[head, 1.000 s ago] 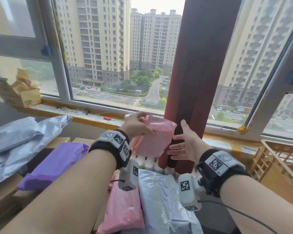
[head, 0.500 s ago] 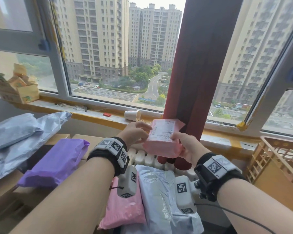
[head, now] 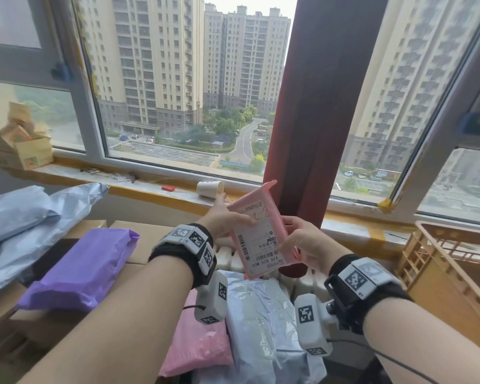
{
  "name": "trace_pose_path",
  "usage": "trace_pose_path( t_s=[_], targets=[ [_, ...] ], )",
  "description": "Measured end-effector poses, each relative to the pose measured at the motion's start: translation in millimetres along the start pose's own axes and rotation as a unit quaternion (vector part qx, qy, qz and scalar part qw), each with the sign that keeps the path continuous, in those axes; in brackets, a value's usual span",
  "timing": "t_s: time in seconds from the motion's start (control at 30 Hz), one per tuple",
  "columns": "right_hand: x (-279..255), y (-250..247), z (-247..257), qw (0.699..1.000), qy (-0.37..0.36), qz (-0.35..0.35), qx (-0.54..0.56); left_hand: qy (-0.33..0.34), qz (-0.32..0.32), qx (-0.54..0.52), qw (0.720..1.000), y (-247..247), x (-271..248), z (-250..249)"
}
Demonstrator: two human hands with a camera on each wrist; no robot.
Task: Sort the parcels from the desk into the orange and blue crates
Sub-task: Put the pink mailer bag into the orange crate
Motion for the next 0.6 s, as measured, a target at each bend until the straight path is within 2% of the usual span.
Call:
trace_pose_path(
  t_s=[0.1,0.2,0.27,0.33,0.4,0.43,0.53,0.6],
  targets=[
    [-2,0,-5,0.999,0.008,0.037,-0.001,0.002,0.009,0.013,1.0,6,-4,1],
    [-5,-2,-4,0.999,0.009,0.03,-0.033,0.016,0.0,0.031,0.999,9,-6,-1],
    [-3,-7,1,0.997,-0.005,-0.02,-0.075,0.019,-0.017,0.063,0.998,10,-6,-4],
    [-5,-16,12,0.984,-0.054,-0.111,-0.125,0.027,-0.029,0.12,0.992,11,-5,-9],
    [-11,-18,32,0.952,-0.125,-0.171,-0.22,0.042,-0.032,0.186,0.981,16,-6,-15],
    [-13,-13,41,0.928,-0.152,-0.171,-0.293,0.048,-0.029,0.213,0.975,19,-6,-18],
    [-14,14,57,0.862,-0.178,-0.115,-0.461,0.066,-0.012,0.289,0.955,35,-5,-23],
    [-12,23,61,0.841,-0.169,-0.101,-0.504,0.075,-0.004,0.334,0.939,45,-4,-27]
  ],
)
Point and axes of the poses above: each hand's wrist, its own x-axis towards the middle knuckle, its own y-axis out of the palm, z = x × y, the point moved 7 cm from there along x, towards the middle knuckle, and after that the axes turned 11 degrees about z, right-handed, at the moved point
